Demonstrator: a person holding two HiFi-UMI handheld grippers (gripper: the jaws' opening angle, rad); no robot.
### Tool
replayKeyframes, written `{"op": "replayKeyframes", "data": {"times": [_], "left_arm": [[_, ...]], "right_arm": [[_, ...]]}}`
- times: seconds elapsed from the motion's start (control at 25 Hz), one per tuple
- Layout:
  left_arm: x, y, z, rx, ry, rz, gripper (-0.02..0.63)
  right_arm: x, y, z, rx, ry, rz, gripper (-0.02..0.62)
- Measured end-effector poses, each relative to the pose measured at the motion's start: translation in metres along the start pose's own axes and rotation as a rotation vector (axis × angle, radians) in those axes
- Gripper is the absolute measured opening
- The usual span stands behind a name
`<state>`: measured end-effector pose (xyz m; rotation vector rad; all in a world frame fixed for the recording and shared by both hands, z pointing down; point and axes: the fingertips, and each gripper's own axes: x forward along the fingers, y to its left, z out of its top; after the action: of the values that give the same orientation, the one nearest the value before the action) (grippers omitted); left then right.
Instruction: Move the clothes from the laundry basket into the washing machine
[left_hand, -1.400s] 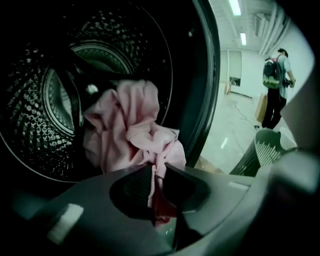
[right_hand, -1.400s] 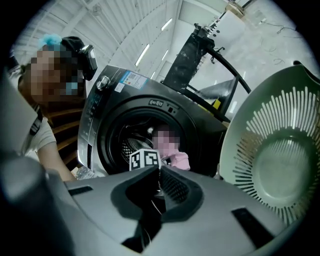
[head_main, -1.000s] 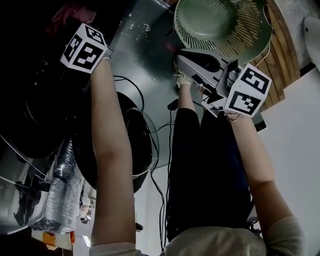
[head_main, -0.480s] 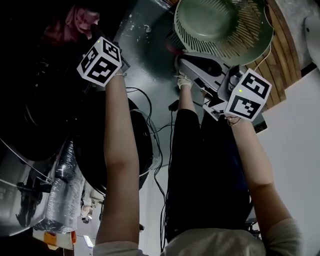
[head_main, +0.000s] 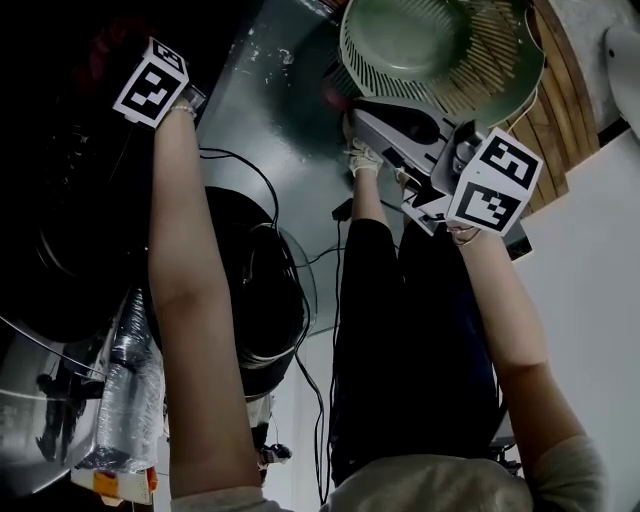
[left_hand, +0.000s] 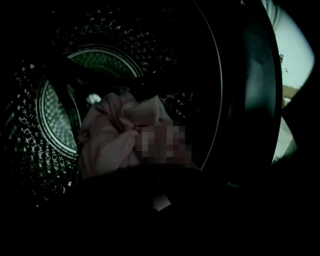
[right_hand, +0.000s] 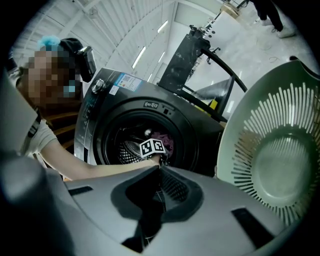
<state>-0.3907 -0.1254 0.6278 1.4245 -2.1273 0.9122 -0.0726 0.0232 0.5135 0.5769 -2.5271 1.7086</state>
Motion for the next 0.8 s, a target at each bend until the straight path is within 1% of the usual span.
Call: {"op": "replayKeyframes", "data": {"times": [0.04,0.2,0.24,0.32,0.44,0.52,0.6,0.68,0.76,0.8], "left_arm": [[0.001,-0.001,-0.001,-0.015,0.001,-0.006,0.029],[-0.015,-0.009,-0.005,-0.151,-0.005,-0.048,0.035],[-0.025,-0.012,-0.005,-0.17,-0.013,-0.062,0.043],[-0.052,-0.022,-0.003,-0.187,-0.028,-0.108,0.087],[-0.107,-0.048,0.01,-0.229,-0.044,-0.216,0.084],[-0.148,-0.069,0.021,-0.254,-0.037,-0.3,0.077],[-0.187,-0.087,0.033,-0.268,-0.02,-0.372,0.026],[-0.229,-0.102,0.048,-0.271,-0.009,-0.449,0.017],[-0.276,-0.116,0.071,-0.27,-0.019,-0.55,0.011],[-0.299,-0.123,0.088,-0.282,-0.042,-0.616,0.011]], "right_arm": [[0.0,-0.001,0.001,-0.001,-0.001,-0.002,0.018],[-0.003,0.001,0.009,-0.018,-0.015,-0.013,0.018],[-0.004,0.006,0.012,-0.029,-0.016,-0.018,0.018],[-0.006,0.017,0.021,-0.068,-0.015,-0.034,0.018],[-0.012,0.039,0.044,-0.129,-0.024,-0.063,0.012],[-0.022,0.055,0.061,-0.141,-0.034,-0.094,0.011],[-0.035,0.068,0.078,-0.137,-0.046,-0.141,0.011],[-0.053,0.087,0.091,-0.149,-0.05,-0.193,0.011],[-0.074,0.112,0.103,-0.173,-0.051,-0.239,0.011],[-0.084,0.127,0.108,-0.188,-0.051,-0.252,0.011]]}}
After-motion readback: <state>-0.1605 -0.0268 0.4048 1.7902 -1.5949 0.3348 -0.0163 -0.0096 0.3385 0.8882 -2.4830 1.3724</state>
